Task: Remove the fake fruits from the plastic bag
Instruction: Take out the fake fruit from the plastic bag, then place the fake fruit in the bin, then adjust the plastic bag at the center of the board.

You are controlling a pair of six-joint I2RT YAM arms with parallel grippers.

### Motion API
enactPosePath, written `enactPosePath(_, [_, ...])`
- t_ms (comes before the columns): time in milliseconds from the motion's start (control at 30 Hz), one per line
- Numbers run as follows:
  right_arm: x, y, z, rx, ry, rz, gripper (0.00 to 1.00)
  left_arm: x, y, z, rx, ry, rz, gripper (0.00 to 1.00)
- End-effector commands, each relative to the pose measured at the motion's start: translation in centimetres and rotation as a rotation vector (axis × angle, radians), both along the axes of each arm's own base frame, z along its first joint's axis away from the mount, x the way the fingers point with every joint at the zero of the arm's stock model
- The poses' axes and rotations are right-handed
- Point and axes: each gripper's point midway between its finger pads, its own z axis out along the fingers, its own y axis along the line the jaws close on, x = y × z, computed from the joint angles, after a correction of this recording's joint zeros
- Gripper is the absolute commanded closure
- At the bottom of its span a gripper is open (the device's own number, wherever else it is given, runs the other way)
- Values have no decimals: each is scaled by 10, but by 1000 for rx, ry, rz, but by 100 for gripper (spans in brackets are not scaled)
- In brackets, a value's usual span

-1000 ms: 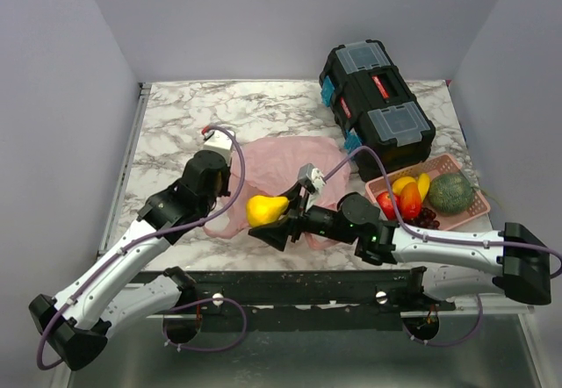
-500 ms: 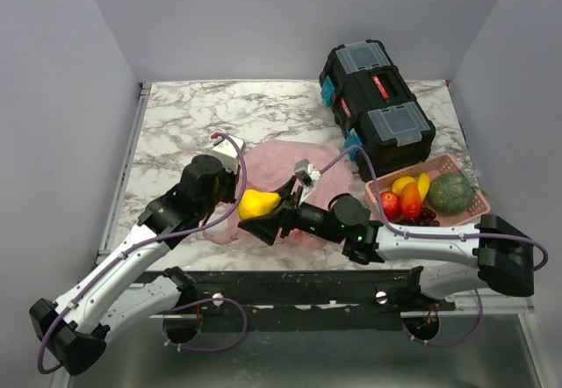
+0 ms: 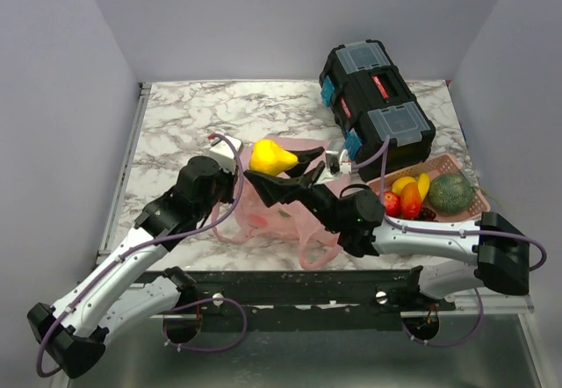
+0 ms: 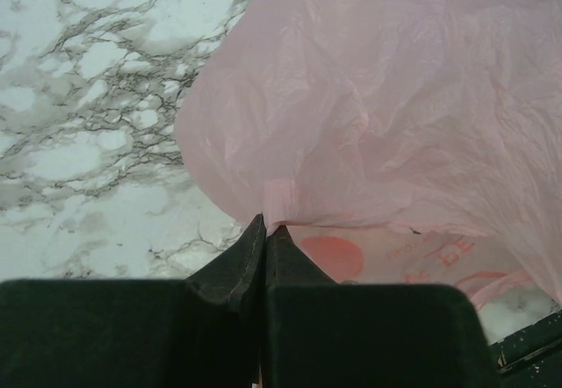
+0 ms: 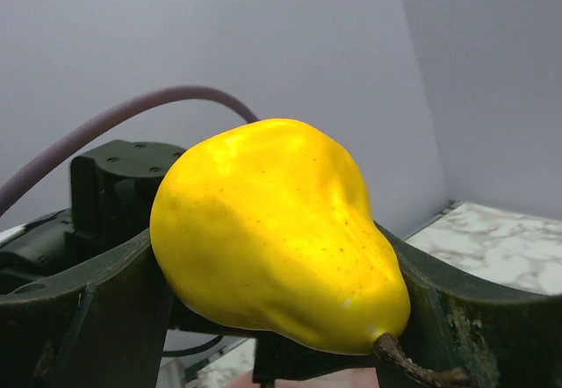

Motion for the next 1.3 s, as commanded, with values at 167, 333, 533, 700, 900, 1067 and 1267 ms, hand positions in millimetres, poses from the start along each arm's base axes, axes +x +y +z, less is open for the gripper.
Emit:
enactPosePath(167, [57,-32,-3,-242,-67,-426,99,13,61,16,22,-120,326,100])
enactPosePath(333, [63,-59,-50,-349,39,-494,99,16,107,33,-35,-228,562,100])
enactPosePath(533, [56,-107,-92,-363,192,-544,99,6,145,49,-122,-349,747,100])
enactPosePath(700, [50,-150,-109,-348,289,-609,99,-7,173,57,-174,-411,891,99])
enactPosePath(900, [45,-189,-126,-372,383,-689,99,-17,185,62,-217,-458,943,83])
enactPosePath(1067, [42,-200,-137,-372,440,-698,99,-16,182,66,-225,-463,911,60])
enactPosePath(1267, [45,-199,-151,-410,482,-737,99,-13,168,68,-221,-459,807,27])
